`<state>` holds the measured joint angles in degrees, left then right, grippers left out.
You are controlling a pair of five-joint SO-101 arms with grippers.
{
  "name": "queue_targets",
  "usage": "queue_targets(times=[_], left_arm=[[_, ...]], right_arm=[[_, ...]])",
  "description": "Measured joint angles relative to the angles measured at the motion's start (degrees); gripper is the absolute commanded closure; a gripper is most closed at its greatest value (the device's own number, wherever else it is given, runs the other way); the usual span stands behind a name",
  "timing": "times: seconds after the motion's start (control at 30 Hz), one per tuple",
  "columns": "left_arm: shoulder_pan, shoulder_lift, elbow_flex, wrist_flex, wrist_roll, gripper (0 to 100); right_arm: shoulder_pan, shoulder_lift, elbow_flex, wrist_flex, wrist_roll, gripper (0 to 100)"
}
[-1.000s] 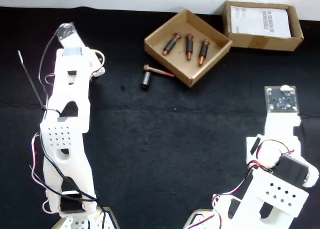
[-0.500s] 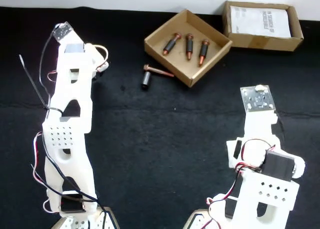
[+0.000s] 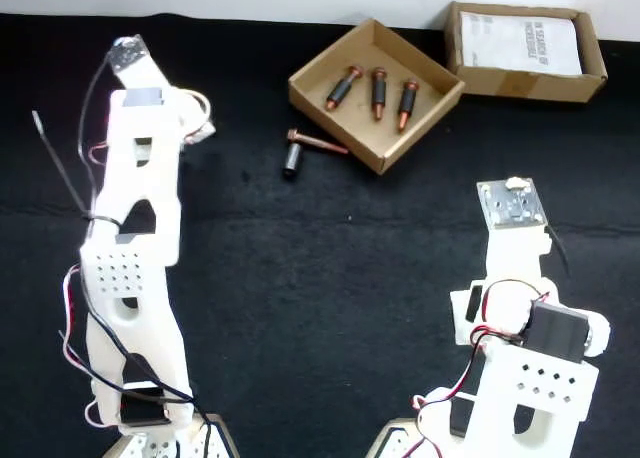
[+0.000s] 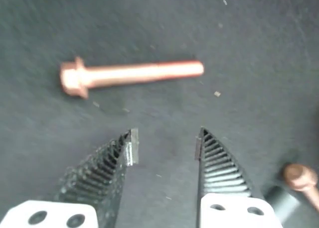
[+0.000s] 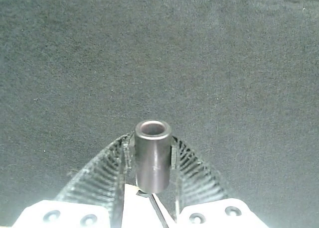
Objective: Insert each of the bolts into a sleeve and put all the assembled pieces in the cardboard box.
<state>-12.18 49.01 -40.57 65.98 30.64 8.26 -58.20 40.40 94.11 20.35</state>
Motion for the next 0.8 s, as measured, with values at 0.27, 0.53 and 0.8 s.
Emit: queue_targets(times=[0.27,0.53,0.8], left_arm=[[-1.67,-5.01,-1.49,3.52,-11.16,80],[-1.67,-7.21,-1.49,5.54,-18.81,79],[-1.67,-7.21,-1.49,2.55,-18.46,79]], right_arm=[[-0.18,0.00,0.00,0.44,0.00,99.1],[-0.18,0.00,0.00,1.67,0.00,99.1],[-0.18,0.00,0.00,2.90,0.00,99.1]])
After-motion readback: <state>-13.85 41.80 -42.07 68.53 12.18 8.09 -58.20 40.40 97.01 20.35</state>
